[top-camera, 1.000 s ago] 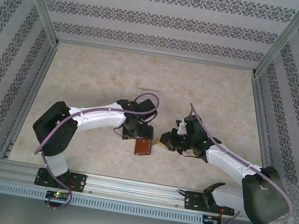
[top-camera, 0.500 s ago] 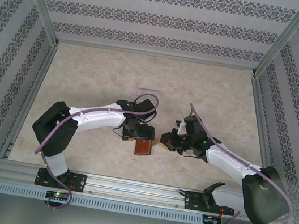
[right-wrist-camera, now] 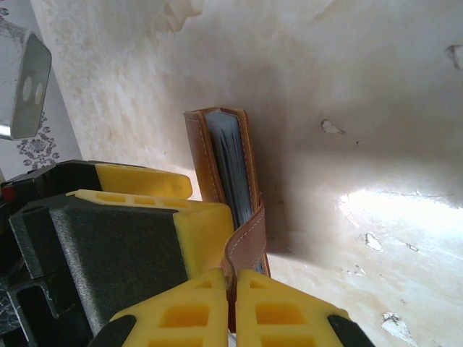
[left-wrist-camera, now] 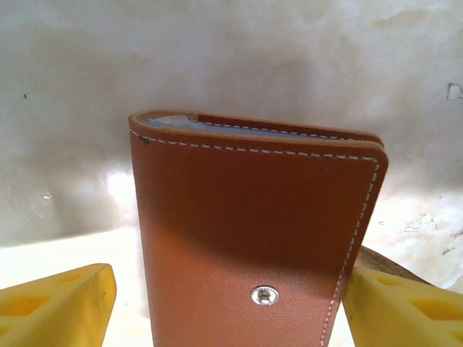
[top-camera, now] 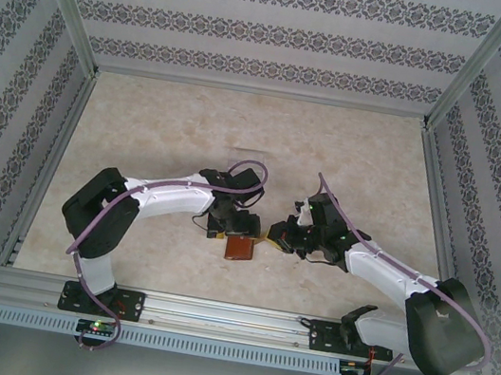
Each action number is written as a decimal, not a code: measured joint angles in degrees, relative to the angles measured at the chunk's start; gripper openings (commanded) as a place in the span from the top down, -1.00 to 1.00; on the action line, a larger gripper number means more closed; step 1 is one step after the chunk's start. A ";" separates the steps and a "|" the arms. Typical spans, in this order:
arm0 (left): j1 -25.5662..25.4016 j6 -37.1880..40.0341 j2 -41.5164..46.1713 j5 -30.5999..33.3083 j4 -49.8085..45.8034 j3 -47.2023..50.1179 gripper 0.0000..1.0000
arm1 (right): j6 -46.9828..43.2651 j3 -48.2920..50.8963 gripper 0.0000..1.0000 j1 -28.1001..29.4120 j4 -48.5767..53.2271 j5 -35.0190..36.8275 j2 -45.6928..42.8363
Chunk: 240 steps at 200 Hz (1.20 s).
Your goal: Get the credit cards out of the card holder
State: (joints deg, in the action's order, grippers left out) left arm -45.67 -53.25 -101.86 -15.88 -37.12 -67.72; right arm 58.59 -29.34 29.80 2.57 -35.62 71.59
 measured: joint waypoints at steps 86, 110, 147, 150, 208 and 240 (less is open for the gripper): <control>0.00 0.02 2.29 2.99 -1.84 0.00 -0.37 | -0.02 0.00 0.80 0.00 0.44 0.02 -0.31; 0.00 0.04 2.84 3.30 -2.45 0.00 -0.25 | -0.02 0.00 0.80 -0.02 0.44 0.02 -0.31; 0.00 0.02 4.15 3.91 -2.89 0.00 0.06 | -0.04 0.00 0.82 -0.04 0.66 0.17 -0.31; 0.00 0.07 4.28 3.98 -2.95 0.00 0.08 | -0.04 0.00 0.82 -0.04 0.72 0.20 -0.31; 0.11 0.07 6.32 4.55 -3.65 1.57 0.40 | -0.66 0.00 0.84 -0.44 2.80 0.70 -0.04; 1.36 0.07 6.88 3.82 -3.26 3.56 0.53 | -1.92 -0.13 0.84 -0.44 4.22 1.88 0.85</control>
State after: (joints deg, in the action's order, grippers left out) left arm -44.31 -53.19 -94.98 -12.05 -40.38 -64.16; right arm 56.66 -29.47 29.36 6.79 -33.74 72.44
